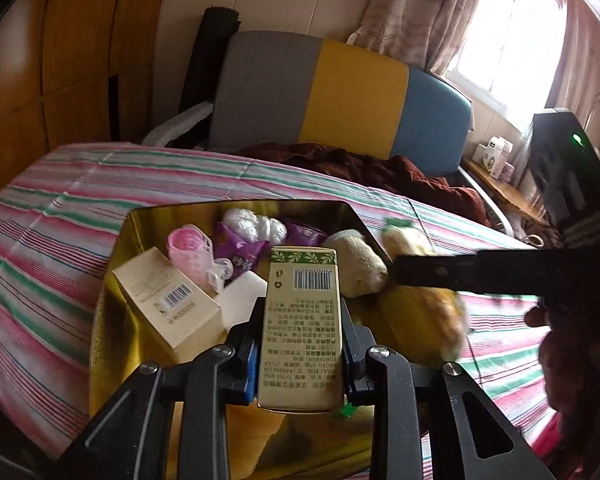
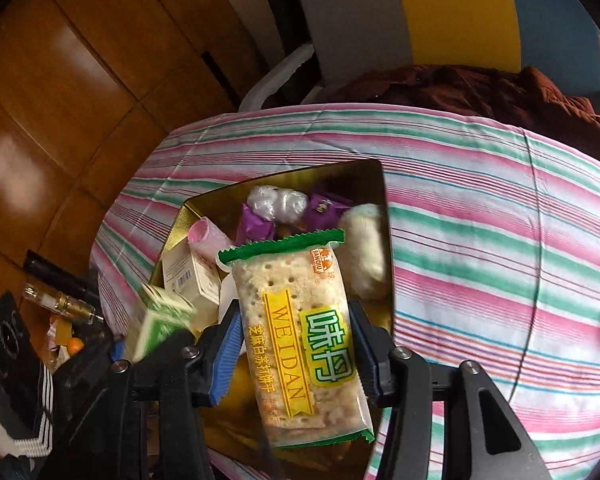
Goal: Organize objects
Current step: 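Open both tools to drop the juice box and cracker pack into the tray, then move both tools back toward the plastic bag and plush toy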
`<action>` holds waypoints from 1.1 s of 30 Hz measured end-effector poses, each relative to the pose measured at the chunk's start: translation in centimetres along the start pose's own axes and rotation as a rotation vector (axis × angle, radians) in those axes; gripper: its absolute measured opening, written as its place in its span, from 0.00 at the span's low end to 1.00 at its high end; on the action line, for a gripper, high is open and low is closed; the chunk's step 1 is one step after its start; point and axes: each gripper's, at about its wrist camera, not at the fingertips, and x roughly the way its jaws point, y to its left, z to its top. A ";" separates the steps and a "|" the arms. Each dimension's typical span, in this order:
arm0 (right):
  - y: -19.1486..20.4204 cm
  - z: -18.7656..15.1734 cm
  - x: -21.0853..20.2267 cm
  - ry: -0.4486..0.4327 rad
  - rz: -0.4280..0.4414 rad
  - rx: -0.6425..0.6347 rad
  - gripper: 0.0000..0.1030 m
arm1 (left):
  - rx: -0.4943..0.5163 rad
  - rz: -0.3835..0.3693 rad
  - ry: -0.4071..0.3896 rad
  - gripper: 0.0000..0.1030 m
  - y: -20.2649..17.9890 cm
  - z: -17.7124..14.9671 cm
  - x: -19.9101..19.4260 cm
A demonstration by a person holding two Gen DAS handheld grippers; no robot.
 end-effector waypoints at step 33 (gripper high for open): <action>2.0 -5.4 -4.1 -0.243 -0.305 -0.110 0.77 | 0.076 0.163 -0.121 0.69 -0.5 -1.0 -4.5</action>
